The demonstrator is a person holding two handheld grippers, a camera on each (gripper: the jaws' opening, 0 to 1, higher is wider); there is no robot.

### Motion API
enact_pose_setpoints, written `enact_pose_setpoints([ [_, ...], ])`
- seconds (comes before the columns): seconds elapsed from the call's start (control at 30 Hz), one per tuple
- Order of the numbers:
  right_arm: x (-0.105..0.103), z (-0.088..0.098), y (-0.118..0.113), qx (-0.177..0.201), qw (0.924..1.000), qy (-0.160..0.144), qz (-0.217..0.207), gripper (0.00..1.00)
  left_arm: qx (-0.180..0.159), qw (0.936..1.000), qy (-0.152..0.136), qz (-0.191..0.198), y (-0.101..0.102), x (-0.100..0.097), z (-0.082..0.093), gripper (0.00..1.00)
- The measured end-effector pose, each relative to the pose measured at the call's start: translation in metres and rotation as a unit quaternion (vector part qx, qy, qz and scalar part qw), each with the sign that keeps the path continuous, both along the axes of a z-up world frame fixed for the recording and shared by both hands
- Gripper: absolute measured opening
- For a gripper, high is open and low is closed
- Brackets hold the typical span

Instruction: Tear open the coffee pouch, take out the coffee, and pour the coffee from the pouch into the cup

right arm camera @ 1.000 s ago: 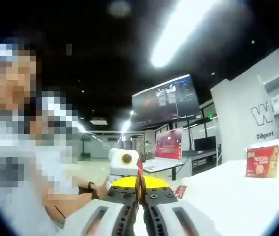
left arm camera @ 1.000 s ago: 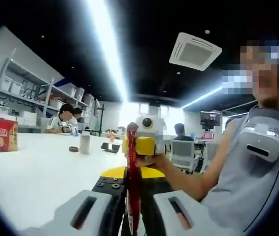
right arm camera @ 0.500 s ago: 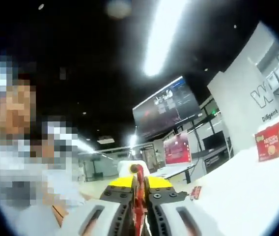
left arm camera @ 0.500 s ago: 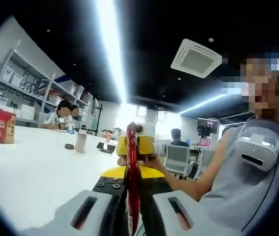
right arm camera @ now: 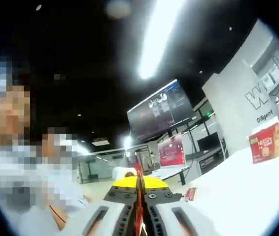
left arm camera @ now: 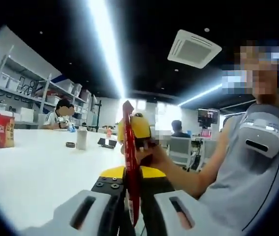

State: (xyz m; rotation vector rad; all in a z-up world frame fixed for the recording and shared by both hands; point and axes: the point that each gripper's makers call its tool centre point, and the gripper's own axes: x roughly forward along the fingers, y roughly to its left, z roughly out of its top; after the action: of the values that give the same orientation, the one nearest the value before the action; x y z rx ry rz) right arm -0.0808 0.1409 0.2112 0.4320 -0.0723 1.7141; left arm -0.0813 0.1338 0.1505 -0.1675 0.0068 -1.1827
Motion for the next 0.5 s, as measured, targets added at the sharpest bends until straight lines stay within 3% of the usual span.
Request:
enact_pose_setpoints([
  [0.07,-0.001,0.001,0.001,0.004,0.9999,-0.015,-0.007,0.04,-0.004,1.0,0.005,0.0,0.0,0.0,0.001,0.11],
  [0.2,-0.001,0.0,0.002,0.002,0.9999,-0.014,-0.005,0.08,-0.008,0.9999,0.003,0.009,0.003,0.002,0.003,0.1],
  [0.4,-0.005,-0.007,0.008,-0.005,0.9999,-0.013,0.004,0.11,-0.032,0.9992,0.017,-0.018,0.001,-0.006,0.007,0.1],
  [0.5,-0.01,-0.004,0.009,-0.003,0.9998,0.0,0.018,0.11,-0.069,0.9941,0.075,-0.037,-0.002,-0.013,0.015,0.1],
])
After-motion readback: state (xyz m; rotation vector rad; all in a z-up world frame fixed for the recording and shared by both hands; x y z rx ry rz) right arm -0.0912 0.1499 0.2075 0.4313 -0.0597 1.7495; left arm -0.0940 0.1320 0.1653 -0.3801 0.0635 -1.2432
